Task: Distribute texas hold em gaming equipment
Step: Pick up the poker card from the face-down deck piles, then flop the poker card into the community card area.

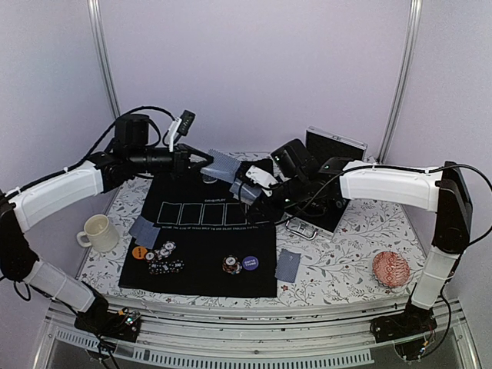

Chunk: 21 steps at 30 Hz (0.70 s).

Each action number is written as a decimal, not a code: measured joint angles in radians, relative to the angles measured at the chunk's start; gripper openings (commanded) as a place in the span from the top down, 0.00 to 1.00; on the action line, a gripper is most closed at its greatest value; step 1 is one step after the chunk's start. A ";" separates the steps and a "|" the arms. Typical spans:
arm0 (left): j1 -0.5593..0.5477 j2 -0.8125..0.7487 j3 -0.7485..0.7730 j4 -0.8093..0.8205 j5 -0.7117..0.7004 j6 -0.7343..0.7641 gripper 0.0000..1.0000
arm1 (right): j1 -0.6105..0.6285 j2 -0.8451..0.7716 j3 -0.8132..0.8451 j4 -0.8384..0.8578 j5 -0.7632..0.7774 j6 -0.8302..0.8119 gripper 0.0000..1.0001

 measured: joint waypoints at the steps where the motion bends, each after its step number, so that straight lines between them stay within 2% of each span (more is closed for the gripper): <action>1: 0.017 -0.011 0.000 -0.002 -0.005 0.004 1.00 | -0.004 0.000 -0.004 0.002 0.000 0.000 0.63; 5: 0.088 -0.051 0.008 -0.047 -0.089 0.059 1.00 | -0.016 -0.003 -0.024 0.004 -0.001 0.002 0.63; 10: 0.118 -0.071 0.009 -0.104 -0.373 0.222 1.00 | -0.025 -0.018 -0.047 0.005 -0.005 0.001 0.63; 15: 0.117 -0.049 -0.103 -0.062 -0.747 0.547 1.00 | -0.029 -0.037 -0.052 0.012 -0.021 -0.005 0.63; 17: 0.119 -0.002 -0.142 -0.030 -0.853 0.684 1.00 | -0.031 -0.047 -0.056 0.018 -0.024 -0.010 0.63; 21: 0.135 0.141 -0.175 0.039 -0.954 0.914 1.00 | -0.032 -0.062 -0.068 0.031 -0.027 -0.021 0.63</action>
